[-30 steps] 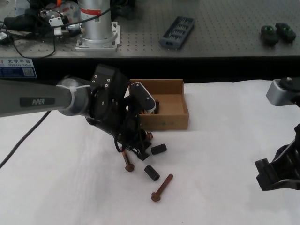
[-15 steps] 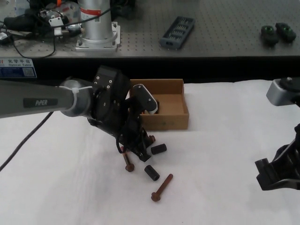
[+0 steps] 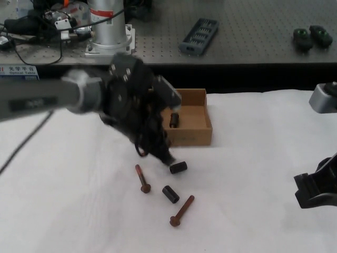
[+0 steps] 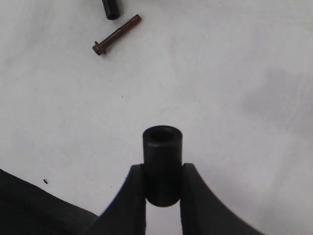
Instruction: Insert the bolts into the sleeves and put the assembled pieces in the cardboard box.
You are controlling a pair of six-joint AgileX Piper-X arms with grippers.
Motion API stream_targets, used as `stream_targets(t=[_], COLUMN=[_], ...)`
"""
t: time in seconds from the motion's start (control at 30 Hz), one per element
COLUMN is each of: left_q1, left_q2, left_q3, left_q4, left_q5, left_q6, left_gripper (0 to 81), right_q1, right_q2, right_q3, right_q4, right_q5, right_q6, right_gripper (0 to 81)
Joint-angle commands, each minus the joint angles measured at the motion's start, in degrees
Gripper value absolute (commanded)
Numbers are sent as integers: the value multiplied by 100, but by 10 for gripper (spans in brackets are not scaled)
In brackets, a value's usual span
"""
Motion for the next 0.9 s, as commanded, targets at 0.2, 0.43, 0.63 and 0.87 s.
stream_targets(t=[0.2,0.43,0.63,0.87], left_q1=[194,560,674,674], left_q2=[-1506,-2658,-3170,-3222], left_q3=[266,1255,1897,2325], left_q4=[317,-1152,-3107,-4829], left_q5=[724,1594,2569,3099], left_q6=[-2178,-3669,-5417,-7043], left_gripper=[6,6,6,6], right_q1=[-45,-45,-45,29], right_q2=[-30,127,477,826], right_q3=[-12,41,37,37], right_q4=[-832,-1776,-2697,-3961], right_q5=[-863,-1755,-2581,-3430], right_q6=[-86,-69,124,630], right_gripper=[24,24,24,24])
